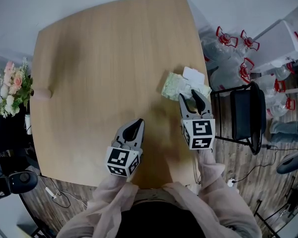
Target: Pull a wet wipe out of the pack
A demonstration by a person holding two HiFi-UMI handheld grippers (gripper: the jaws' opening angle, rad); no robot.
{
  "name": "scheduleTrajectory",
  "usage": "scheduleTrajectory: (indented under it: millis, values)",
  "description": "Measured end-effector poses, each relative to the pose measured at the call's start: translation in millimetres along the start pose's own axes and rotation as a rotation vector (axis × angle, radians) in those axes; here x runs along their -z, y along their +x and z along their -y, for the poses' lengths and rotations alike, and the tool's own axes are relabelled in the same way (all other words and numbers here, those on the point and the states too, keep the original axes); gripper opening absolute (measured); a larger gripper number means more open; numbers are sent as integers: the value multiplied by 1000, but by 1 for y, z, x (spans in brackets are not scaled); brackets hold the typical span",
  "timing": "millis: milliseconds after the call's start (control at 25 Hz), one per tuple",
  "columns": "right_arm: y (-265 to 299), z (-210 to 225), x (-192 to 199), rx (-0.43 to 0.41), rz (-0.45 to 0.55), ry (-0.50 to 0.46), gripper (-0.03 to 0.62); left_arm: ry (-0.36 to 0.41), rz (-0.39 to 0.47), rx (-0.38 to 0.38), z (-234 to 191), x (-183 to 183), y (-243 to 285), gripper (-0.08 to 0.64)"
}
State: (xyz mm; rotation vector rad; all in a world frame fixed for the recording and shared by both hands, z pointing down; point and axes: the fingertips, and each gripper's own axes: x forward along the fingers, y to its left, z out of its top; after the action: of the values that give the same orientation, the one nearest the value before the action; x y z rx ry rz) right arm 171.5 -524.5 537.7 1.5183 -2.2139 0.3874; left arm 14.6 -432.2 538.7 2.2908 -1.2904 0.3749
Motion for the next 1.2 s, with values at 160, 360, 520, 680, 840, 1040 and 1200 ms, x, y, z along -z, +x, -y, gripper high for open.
scheduleTrajectory:
  millis: [160, 360, 520, 680, 840, 1040, 1200]
  values:
    - [3, -1, -1, -6, -1, 7, 158, -1, 0, -9, -1, 0, 0, 12]
    - [4, -3, 0, -15, -12, -9, 144, -1, 0, -20, -4, 1, -1, 12]
    - [2, -3, 0, -3, -19, -42, 102, -2, 1, -22, -4, 0, -1, 12]
    - [1, -1, 2, 20, -28, -55, 29, -2, 1, -18, -4, 0, -2, 12]
    - [1, -1, 2, 20, -37, -53, 26, -1, 3, -16, -3, 0, -3, 12]
    - [-1, -2, 2, 23, -35, -59, 23, 6, 5, -21, -3, -2, -5, 12]
    - [-3, -3, 1, 30, -36, -63, 21, 6, 8, -21, -4, -2, -8, 12]
